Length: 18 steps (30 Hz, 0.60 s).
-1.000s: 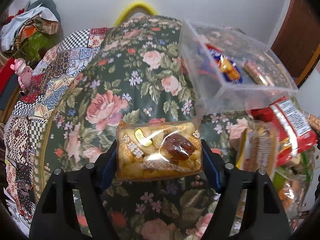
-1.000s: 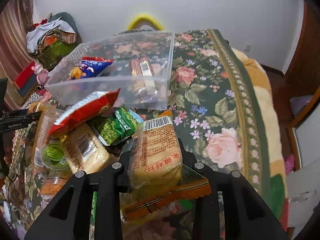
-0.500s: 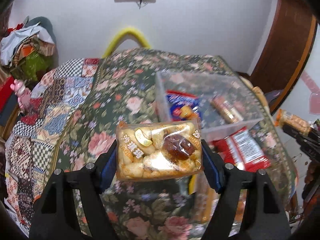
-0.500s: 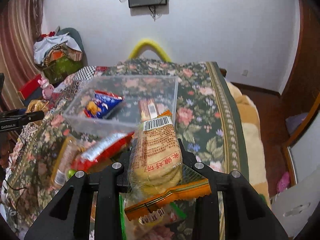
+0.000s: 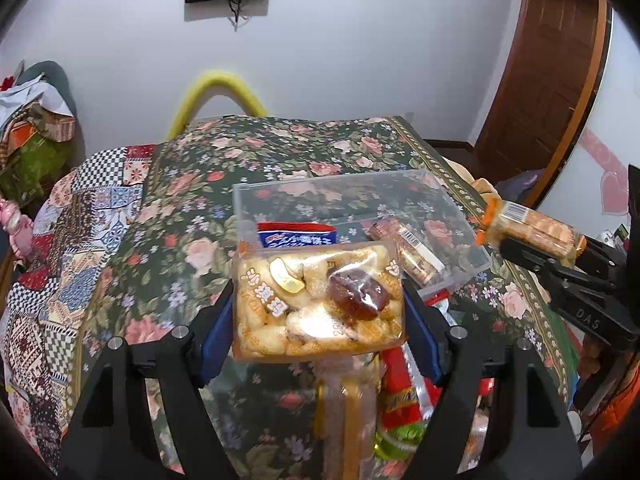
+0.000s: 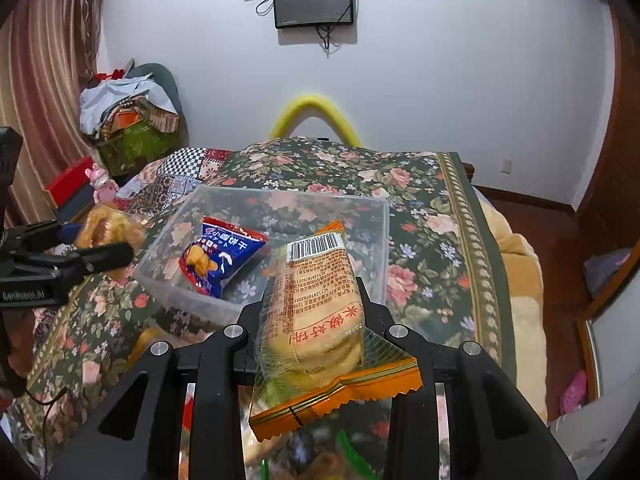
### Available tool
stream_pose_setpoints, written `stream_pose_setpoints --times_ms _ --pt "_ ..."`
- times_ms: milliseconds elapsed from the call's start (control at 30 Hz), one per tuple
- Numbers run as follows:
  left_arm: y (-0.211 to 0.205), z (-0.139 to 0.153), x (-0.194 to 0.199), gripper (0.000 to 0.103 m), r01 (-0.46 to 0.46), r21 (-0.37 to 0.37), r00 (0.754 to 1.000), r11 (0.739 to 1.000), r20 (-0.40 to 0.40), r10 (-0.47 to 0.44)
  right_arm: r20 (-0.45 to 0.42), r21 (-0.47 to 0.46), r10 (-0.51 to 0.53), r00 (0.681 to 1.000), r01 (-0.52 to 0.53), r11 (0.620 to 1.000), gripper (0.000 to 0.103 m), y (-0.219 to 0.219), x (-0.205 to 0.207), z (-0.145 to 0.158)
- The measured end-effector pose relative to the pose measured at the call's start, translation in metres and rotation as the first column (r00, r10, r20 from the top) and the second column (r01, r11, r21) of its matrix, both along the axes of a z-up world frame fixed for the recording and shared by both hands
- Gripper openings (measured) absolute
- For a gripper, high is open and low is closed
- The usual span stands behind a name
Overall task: Organize snacks
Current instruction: 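Carry both held packets over the clear plastic box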
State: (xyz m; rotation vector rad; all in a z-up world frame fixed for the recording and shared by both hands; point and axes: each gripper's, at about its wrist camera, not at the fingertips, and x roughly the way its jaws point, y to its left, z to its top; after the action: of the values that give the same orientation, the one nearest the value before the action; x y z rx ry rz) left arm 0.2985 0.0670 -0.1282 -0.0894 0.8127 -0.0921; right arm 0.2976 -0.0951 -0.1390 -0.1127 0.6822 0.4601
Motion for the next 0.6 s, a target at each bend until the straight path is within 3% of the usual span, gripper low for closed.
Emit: stream_pose_setpoints --times_ms 600 --pt "-0.025 -0.045 0.081 0.075 0.035 -0.013 0.994 0.999 -0.104 -0.036 -0.107 -0.056 0.053 0.993 -0.059 0.997 0.03 0.037 0.068 -0.033"
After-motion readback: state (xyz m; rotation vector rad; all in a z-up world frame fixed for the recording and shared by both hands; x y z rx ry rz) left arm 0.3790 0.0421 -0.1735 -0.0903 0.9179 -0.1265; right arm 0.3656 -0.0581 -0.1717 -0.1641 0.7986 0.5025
